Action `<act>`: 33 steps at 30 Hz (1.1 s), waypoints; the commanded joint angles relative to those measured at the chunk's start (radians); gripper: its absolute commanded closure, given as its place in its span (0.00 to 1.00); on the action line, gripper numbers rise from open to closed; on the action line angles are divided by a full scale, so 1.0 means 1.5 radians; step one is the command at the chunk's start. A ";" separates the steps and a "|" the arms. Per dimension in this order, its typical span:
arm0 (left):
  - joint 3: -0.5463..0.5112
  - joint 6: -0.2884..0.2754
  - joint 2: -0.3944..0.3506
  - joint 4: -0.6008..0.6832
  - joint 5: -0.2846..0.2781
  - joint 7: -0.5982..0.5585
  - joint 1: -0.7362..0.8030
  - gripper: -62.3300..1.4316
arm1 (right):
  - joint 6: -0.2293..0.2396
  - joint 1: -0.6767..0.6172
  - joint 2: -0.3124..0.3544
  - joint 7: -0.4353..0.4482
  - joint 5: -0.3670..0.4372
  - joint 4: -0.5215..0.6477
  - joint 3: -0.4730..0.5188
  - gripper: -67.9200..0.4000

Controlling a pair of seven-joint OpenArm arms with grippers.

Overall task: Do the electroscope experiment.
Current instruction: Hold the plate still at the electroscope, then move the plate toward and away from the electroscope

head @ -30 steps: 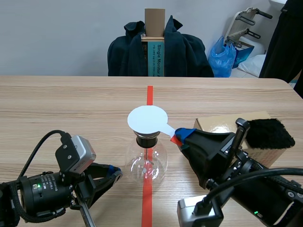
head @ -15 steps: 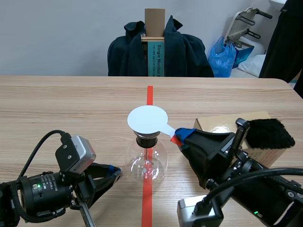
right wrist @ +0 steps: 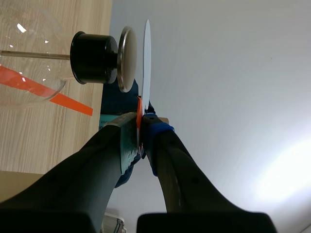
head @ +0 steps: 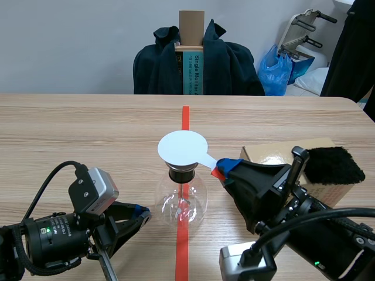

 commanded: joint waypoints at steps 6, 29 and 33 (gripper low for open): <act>-0.002 -0.002 0.002 0.007 -0.007 -0.015 -0.001 0.93 | -0.009 0.002 0.000 -0.001 0.003 0.009 0.001 0.98; -0.002 -0.002 0.002 0.007 -0.007 -0.028 -0.001 0.93 | -0.009 0.002 0.000 -0.001 0.003 0.009 0.001 0.98; -0.002 -0.002 0.002 0.007 -0.007 -0.028 -0.001 0.93 | -0.009 0.002 0.000 -0.005 0.003 0.009 0.001 0.98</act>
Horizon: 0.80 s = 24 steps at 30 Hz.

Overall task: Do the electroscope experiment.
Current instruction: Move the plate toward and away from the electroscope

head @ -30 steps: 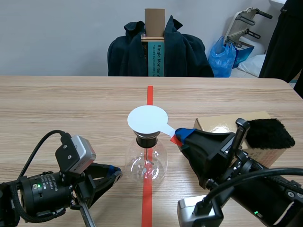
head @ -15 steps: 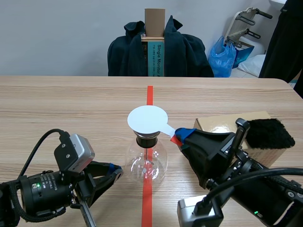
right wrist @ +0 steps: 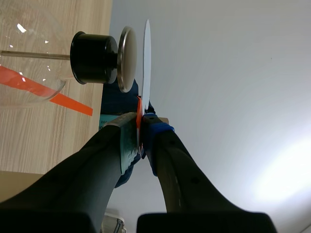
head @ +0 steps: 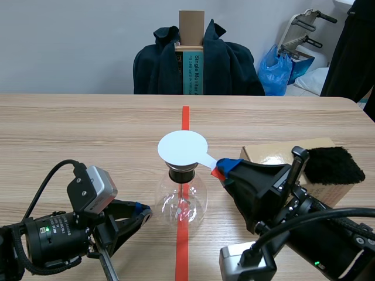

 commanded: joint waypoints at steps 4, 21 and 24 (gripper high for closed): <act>-0.002 -0.002 0.002 0.007 -0.007 -0.011 -0.001 0.93 | -0.009 0.002 0.000 -0.043 0.003 0.009 0.001 0.98; -0.002 -0.002 0.002 0.007 -0.007 -0.011 -0.001 0.93 | -0.009 0.002 0.000 -0.273 0.003 0.009 0.001 0.98; -0.002 -0.002 0.002 0.007 -0.007 -0.011 -0.001 0.93 | -0.009 0.002 0.000 -0.272 0.003 0.009 0.001 0.98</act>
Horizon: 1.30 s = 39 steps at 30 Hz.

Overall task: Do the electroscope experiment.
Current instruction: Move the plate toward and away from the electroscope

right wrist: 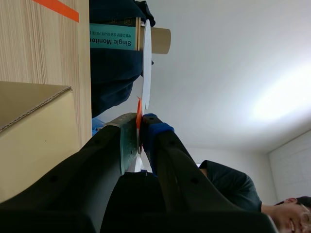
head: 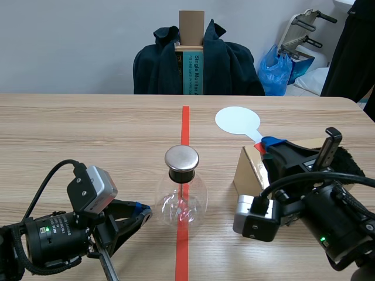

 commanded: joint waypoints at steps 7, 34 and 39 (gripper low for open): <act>-0.002 -0.002 0.002 0.007 -0.007 -0.011 -0.001 0.93 | -0.010 0.002 0.000 0.066 0.005 0.009 0.001 0.98; -0.002 -0.002 0.002 0.007 -0.007 -0.011 -0.001 0.93 | -0.010 0.003 0.000 0.298 0.005 0.009 0.000 0.98; -0.002 -0.002 0.002 0.007 -0.007 -0.011 -0.001 0.93 | -0.010 0.003 0.000 0.297 0.005 0.009 0.000 0.98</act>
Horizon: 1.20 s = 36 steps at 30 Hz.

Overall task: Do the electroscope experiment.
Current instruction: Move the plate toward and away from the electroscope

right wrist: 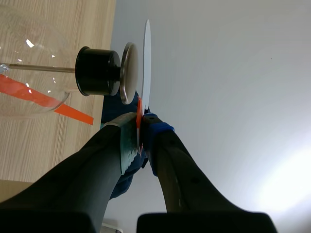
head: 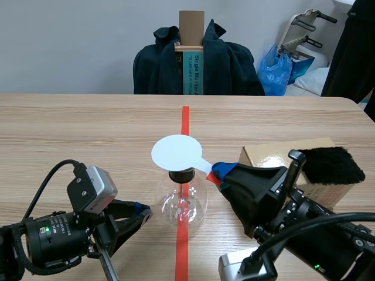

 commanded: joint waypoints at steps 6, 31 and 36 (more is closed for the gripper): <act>-0.002 -0.002 0.002 0.007 -0.007 -0.011 -0.001 0.93 | -0.010 0.003 0.000 -0.062 0.005 0.009 0.000 0.98; -0.002 -0.002 0.002 0.007 -0.007 -0.011 -0.001 0.93 | -0.009 0.003 0.000 -0.292 0.005 0.009 0.000 0.98; -0.002 -0.002 0.002 0.007 -0.009 -0.011 -0.001 0.93 | -0.009 0.003 0.000 -0.218 0.005 0.009 0.000 0.98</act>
